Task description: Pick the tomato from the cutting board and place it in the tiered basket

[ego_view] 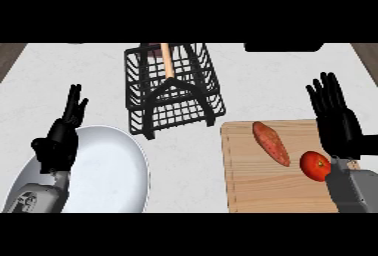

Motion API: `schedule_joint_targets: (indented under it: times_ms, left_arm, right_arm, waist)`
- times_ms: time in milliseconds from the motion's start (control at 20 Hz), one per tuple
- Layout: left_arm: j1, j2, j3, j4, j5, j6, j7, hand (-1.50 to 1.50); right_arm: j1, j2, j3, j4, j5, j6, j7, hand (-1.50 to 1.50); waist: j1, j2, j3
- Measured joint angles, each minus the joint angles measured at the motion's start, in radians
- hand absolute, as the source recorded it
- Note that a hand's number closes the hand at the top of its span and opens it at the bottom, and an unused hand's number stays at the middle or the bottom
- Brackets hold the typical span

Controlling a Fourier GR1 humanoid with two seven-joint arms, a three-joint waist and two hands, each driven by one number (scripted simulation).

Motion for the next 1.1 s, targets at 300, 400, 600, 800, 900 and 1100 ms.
schedule_joint_targets:
  times_ms: [300, 400, 600, 800, 900, 1100]
  left_arm:
    - [0.037, 0.025, -0.029, -0.073, -0.008, 0.044, 0.026, 0.0]
    - [0.05, 0.031, -0.033, -0.086, 0.002, 0.05, 0.036, 0.0]
    - [0.039, 0.026, -0.056, -0.104, 0.002, 0.065, 0.052, 0.0]
    - [0.019, 0.007, -0.08, -0.108, -0.006, 0.087, 0.046, 0.0]
    - [0.014, 0.008, -0.083, -0.111, -0.003, 0.091, 0.051, 0.0]
    - [0.015, 0.016, -0.088, -0.123, 0.0, 0.104, 0.059, 0.0]
  right_arm:
    - [0.092, -0.102, -0.224, -0.084, -0.16, 0.081, -0.051, 1.5]
    - [0.108, -0.09, -0.303, -0.068, -0.193, 0.018, -0.072, -1.5]
    - [0.19, -0.061, -0.357, -0.06, -0.376, 0.154, 0.008, -1.5]
    - [0.318, -0.083, -0.399, -0.098, -0.48, 0.371, 0.014, -1.5]
    - [0.394, -0.119, -0.436, -0.125, -0.5, 0.46, 0.008, -1.5]
    - [0.528, -0.222, -0.5, -0.205, -0.413, 0.547, -0.004, -1.5]
  waist:
    - [-0.032, -0.014, 0.012]
    - [-0.061, -0.026, 0.018]
    - [-0.055, -0.02, 0.015]
    - [-0.043, -0.017, 0.015]
    - [-0.041, -0.016, 0.013]
    - [-0.047, -0.016, 0.01]
